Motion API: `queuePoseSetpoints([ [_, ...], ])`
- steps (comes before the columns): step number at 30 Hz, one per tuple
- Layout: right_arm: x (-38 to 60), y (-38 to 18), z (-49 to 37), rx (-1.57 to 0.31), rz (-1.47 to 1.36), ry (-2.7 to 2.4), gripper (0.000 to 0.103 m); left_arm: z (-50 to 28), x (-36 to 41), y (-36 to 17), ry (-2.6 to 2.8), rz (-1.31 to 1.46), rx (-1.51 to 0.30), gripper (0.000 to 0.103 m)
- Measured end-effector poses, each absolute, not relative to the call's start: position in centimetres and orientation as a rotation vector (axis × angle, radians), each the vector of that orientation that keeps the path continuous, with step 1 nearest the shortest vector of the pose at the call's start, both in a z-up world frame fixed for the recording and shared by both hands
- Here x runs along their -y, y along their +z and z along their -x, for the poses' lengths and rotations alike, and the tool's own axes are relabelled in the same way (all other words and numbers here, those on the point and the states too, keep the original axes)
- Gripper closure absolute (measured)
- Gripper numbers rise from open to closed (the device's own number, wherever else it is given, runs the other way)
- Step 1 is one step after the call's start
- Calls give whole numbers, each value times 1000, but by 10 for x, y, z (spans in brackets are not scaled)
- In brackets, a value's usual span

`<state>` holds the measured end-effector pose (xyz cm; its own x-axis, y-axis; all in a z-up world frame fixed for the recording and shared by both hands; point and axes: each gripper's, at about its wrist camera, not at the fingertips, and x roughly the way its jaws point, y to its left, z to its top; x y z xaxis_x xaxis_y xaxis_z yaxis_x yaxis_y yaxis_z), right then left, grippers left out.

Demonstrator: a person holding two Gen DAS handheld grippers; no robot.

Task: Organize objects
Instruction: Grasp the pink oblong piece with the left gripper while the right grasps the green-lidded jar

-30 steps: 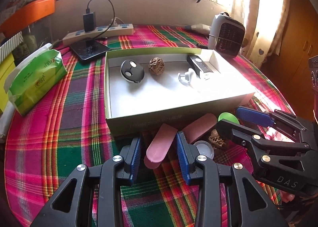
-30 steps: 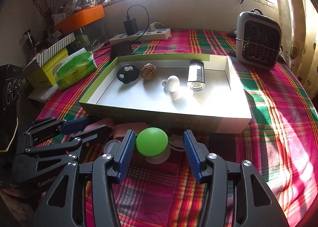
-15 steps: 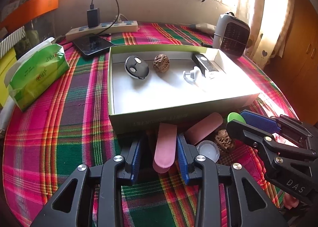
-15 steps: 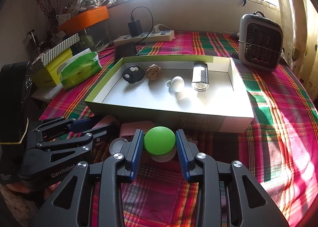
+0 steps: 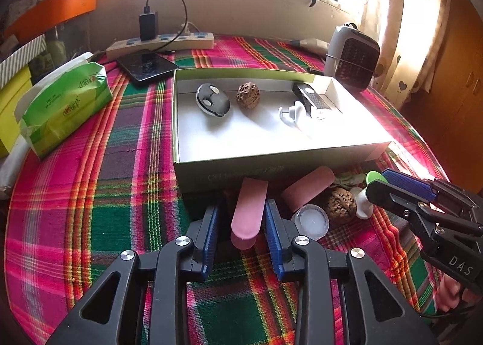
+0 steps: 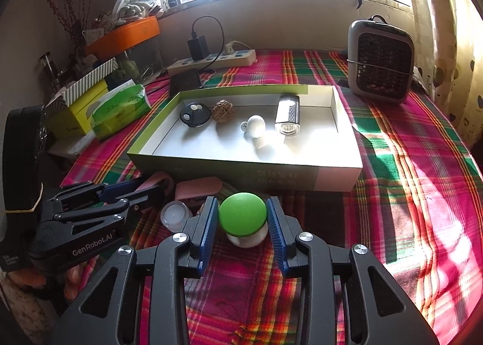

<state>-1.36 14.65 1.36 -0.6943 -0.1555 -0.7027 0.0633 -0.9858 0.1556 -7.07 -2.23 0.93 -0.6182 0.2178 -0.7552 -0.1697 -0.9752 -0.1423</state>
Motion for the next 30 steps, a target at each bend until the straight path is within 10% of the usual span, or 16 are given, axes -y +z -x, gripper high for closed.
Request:
queuePoseSetpoints([
  [30, -166, 5, 2, 153, -1230, -2805, 68, 83, 12, 6, 2658, 1263, 20, 75],
])
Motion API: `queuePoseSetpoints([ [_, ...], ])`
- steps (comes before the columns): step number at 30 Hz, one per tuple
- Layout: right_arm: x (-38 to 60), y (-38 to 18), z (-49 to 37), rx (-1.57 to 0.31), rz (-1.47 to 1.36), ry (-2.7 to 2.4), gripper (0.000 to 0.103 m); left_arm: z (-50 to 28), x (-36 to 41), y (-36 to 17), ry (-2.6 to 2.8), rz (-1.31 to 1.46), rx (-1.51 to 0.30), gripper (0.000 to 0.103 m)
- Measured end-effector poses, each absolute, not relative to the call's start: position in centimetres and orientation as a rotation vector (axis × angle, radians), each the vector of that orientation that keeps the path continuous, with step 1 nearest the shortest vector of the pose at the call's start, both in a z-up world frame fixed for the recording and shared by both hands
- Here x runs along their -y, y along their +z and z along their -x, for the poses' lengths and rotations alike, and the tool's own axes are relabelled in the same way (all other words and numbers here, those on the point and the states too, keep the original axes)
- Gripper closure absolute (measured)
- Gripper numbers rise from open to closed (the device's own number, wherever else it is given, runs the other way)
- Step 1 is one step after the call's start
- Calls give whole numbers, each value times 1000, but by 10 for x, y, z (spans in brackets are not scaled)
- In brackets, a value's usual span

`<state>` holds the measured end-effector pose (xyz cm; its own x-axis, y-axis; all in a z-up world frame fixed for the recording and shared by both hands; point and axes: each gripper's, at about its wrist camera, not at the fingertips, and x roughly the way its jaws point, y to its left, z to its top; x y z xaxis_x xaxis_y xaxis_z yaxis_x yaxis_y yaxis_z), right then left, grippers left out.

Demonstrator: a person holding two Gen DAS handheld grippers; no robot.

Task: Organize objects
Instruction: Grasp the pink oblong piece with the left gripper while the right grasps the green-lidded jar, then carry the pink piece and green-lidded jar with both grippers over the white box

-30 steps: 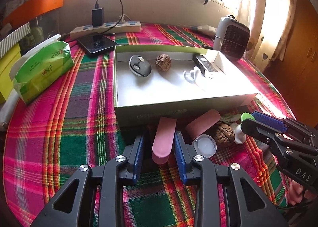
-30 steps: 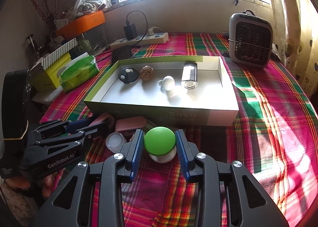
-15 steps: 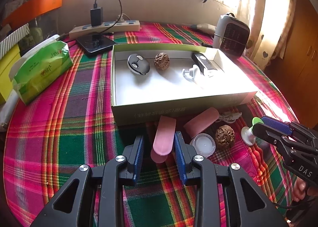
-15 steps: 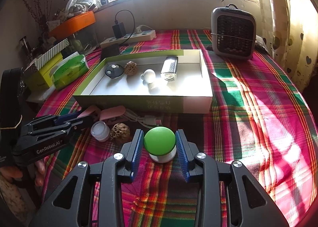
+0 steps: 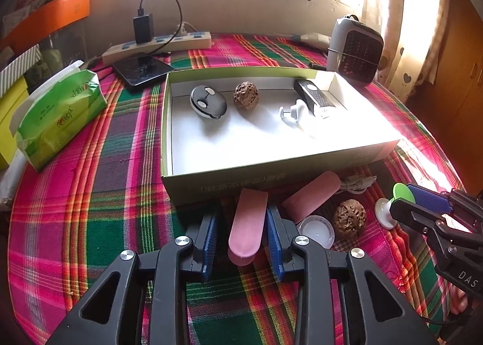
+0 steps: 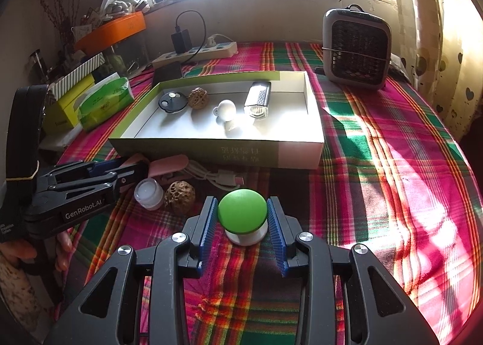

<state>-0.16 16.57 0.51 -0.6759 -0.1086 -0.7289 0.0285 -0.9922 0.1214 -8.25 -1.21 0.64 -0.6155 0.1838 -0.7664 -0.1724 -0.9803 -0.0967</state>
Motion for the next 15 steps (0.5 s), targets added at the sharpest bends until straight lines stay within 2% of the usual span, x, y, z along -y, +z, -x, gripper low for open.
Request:
queuePoseSetpoints([
  [1, -166, 5, 1, 148, -1227, -2806, 68, 83, 13, 7, 2659, 1264, 25, 75],
  [4, -166, 4, 2, 149, -1231, -2804, 58, 83, 12, 7, 2664, 1266, 29, 75],
  [9, -167, 3, 3, 142, -1232, -2824, 58, 82, 13, 6, 2685, 1271, 24, 87],
  [14, -169, 2, 1, 152, -1223, -2833, 59, 81, 14, 6, 2692, 1273, 33, 87],
  [15, -168, 3, 1, 153, -1217, -2831, 63, 81, 14, 6, 2692, 1273, 32, 87],
])
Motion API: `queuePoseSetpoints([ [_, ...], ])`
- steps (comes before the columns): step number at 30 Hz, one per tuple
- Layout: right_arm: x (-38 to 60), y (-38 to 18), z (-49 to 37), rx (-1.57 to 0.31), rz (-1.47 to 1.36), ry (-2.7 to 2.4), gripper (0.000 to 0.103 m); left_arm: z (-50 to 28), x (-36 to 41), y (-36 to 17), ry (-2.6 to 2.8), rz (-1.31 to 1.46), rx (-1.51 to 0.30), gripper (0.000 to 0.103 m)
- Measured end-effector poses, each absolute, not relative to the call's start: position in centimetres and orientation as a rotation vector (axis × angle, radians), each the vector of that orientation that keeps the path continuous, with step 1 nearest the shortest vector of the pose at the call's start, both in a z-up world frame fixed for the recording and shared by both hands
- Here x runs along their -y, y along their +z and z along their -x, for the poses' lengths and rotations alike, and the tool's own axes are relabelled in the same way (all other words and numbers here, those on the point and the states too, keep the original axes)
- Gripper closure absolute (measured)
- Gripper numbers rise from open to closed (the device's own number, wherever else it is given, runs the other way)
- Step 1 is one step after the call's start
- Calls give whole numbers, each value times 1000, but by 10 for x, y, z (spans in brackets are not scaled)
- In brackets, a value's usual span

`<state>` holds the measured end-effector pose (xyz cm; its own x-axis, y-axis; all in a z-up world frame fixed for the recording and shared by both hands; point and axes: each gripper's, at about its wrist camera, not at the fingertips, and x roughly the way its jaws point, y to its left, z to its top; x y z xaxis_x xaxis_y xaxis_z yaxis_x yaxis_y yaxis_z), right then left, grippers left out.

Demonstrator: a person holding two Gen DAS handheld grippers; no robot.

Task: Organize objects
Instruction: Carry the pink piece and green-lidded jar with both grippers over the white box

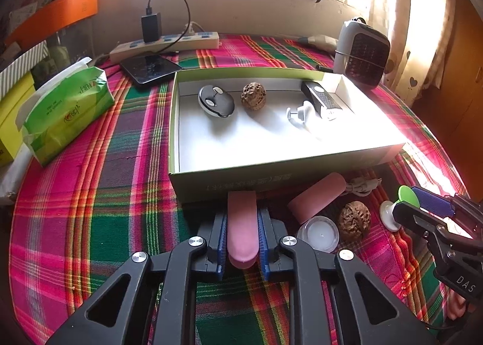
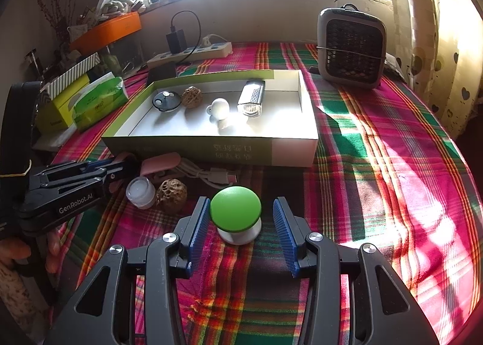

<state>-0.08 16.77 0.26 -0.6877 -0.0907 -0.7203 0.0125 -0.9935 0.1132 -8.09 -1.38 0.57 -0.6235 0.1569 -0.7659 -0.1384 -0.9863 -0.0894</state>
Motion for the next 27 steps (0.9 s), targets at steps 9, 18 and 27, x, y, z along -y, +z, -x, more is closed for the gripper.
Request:
queuePoseSetpoints([
  [9, -164, 3, -1, 123, -1205, -2837, 68, 80, 15, 5, 2690, 1273, 42, 87],
  [18, -165, 3, -1, 126, -1202, -2837, 68, 80, 15, 5, 2688, 1270, 44, 87],
  [27, -164, 5, -2, 128, -1196, -2840, 68, 75, 14, 9, 2705, 1257, 22, 87],
])
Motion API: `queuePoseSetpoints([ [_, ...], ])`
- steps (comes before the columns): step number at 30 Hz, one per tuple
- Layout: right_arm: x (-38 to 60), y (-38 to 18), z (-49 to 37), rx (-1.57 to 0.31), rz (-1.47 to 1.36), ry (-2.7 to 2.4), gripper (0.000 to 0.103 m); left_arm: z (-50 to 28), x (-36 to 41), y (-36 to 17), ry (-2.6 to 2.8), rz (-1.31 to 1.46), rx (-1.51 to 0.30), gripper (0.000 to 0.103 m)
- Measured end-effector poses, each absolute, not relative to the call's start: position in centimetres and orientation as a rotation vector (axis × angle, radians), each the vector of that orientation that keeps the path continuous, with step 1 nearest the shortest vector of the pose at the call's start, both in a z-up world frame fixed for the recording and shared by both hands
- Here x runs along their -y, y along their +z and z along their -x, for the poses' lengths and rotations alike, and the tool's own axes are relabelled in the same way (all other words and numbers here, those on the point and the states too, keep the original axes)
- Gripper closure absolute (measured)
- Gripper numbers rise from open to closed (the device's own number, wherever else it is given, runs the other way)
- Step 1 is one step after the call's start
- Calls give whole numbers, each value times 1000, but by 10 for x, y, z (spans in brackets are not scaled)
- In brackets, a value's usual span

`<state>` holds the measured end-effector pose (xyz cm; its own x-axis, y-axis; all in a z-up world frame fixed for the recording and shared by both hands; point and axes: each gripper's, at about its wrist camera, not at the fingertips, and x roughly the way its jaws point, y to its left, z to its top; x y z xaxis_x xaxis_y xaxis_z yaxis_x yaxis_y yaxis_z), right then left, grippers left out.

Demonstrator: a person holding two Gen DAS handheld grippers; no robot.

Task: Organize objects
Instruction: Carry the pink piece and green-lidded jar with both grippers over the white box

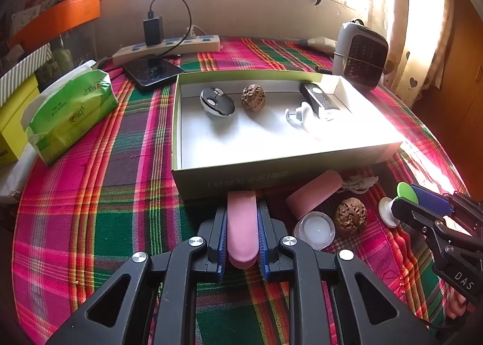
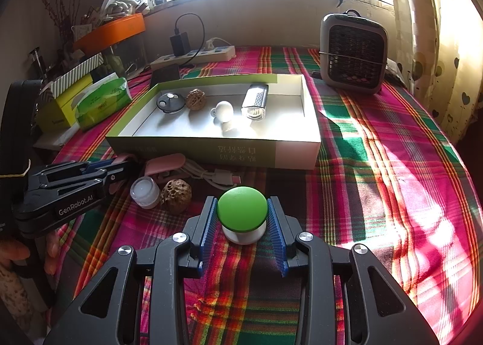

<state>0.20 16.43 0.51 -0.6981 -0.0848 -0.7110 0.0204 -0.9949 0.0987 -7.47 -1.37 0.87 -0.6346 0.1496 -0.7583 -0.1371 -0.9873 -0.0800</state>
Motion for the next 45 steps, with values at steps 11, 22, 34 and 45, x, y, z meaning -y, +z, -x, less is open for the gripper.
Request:
queuePoseSetpoints([
  [11, -162, 12, -2, 131, -1167, -2839, 68, 63, 10, 24, 2726, 1216, 1, 87],
  [22, -164, 22, -1, 146, -1131, -2835, 68, 57, 5, 39, 2735, 1178, 3, 87],
  [34, -166, 32, 5, 166, -1103, -2820, 68, 60, 5, 51, 2753, 1152, 3, 87],
  [45, -170, 46, 21, 166, -1063, -2819, 68, 74, 10, 63, 2780, 1121, 19, 87],
])
